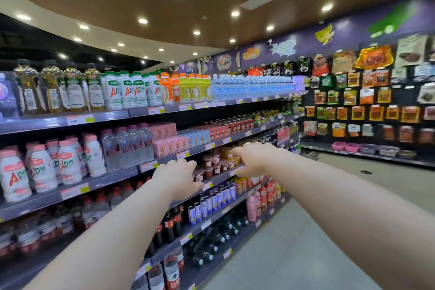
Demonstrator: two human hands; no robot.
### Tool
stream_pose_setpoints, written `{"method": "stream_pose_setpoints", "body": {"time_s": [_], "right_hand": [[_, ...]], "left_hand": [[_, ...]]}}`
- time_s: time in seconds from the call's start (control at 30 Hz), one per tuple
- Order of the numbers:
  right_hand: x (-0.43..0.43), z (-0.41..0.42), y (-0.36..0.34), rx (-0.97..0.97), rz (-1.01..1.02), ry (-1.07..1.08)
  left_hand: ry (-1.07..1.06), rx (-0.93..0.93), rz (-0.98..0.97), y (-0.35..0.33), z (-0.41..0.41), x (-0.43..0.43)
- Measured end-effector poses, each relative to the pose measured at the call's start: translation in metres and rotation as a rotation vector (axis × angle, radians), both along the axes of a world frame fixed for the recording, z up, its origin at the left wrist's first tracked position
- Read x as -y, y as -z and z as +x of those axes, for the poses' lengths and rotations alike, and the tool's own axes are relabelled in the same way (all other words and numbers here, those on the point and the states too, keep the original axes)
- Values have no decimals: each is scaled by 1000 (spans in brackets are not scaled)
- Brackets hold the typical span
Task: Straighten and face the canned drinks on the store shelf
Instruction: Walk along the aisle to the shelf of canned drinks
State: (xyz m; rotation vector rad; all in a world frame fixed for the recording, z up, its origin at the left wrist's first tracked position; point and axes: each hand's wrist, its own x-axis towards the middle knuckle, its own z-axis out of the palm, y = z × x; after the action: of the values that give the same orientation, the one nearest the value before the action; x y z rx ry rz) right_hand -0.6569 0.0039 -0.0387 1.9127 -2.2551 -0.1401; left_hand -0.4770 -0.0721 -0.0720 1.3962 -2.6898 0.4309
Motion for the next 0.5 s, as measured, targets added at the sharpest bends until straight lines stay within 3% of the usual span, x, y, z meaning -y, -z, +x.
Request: {"method": "stream_pose_setpoints", "body": {"time_s": [0.5], "right_hand": [[38, -179, 47, 31, 48, 189]], "left_hand": [[237, 6, 53, 34, -195, 67]]}}
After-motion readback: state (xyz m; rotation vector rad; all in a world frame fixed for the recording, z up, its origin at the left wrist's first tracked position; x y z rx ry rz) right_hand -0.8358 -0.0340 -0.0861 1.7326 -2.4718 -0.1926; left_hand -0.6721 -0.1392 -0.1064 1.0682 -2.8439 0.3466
